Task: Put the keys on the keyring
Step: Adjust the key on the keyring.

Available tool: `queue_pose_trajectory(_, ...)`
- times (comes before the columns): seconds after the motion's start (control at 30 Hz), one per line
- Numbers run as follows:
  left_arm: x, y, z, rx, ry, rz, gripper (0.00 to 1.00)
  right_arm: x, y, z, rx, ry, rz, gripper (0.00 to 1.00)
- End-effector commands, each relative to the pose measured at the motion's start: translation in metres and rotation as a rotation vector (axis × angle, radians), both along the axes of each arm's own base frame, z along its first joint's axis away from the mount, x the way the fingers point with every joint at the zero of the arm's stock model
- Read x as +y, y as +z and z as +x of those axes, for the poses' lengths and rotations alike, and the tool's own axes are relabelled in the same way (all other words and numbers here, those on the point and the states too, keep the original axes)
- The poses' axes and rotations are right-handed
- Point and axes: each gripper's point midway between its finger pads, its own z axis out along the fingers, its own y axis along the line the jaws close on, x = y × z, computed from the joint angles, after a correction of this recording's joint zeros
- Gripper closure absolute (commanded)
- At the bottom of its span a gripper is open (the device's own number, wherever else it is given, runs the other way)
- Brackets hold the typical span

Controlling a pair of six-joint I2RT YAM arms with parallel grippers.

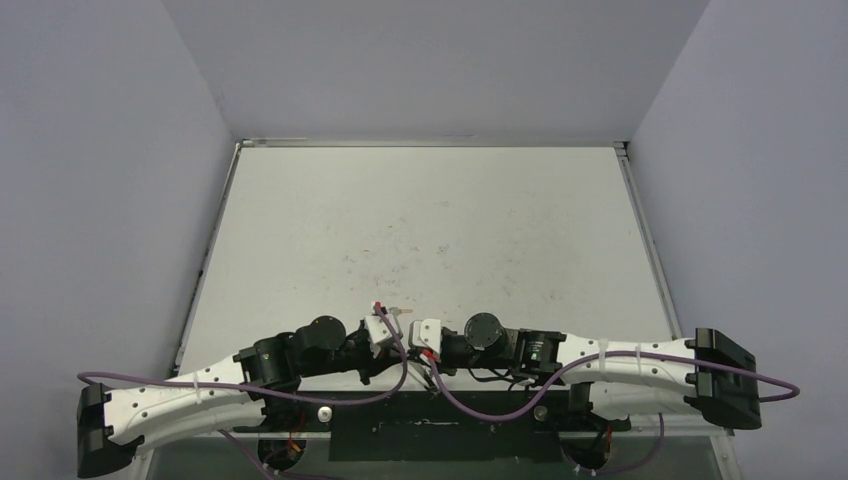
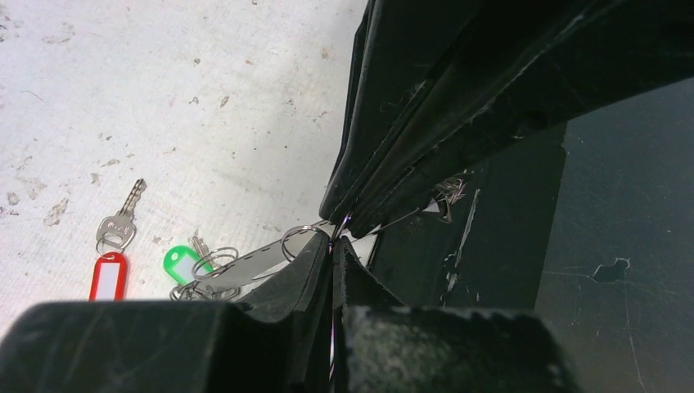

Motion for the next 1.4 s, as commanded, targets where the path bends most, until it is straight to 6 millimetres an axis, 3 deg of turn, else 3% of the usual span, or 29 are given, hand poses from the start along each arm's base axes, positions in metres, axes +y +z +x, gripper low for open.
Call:
queue_pose_trajectory(0.0,-0.010,0.025,0.001,-0.019,-0.008,-0.097,1.00,0.011,0.018,0.001,-0.013,0.001,0.045,0.99)
queue_pose_trajectory(0.2,-0.006,0.024,0.003,-0.021,0.017,-0.106,1.00,0.006,0.021,0.007,-0.016,-0.044,0.083,1.00)
queue_pose_trajectory(0.23,-0.005,0.023,0.004,-0.018,0.030,-0.111,0.96,0.004,0.022,0.008,-0.016,-0.054,0.104,1.00)
queue_pose_trajectory(0.3,-0.002,0.024,0.005,-0.018,0.045,-0.133,0.76,-0.002,0.026,0.009,-0.004,-0.076,0.154,1.00)
queue_pose_trajectory(0.33,-0.001,0.024,0.004,-0.021,0.046,-0.149,0.70,-0.004,0.027,0.010,0.001,-0.083,0.182,1.00)
queue_pose_trajectory(0.43,0.000,0.027,0.001,-0.042,0.031,-0.212,0.63,-0.009,0.039,0.011,0.001,-0.097,0.303,1.00)
queue_pose_trajectory(0.57,-0.003,0.032,-0.006,-0.106,-0.037,-0.311,0.60,-0.016,0.048,0.009,0.022,-0.108,0.431,1.00)
queue_pose_trajectory(0.73,-0.009,0.039,-0.014,-0.203,-0.116,-0.430,0.59,-0.011,0.049,0.000,0.052,-0.062,0.461,1.00)
queue_pose_trajectory(1.07,-0.012,0.041,-0.017,-0.345,-0.187,-0.441,0.63,0.002,0.055,-0.009,0.063,0.010,0.475,1.00)
queue_pose_trajectory(1.27,-0.005,0.039,-0.005,-0.284,-0.095,-0.387,0.61,-0.009,0.055,0.004,0.053,-0.072,0.427,1.00)
queue_pose_trajectory(1.37,0.003,0.040,0.006,-0.219,0.011,-0.371,0.59,-0.020,0.054,0.020,0.099,-0.174,0.394,1.00)
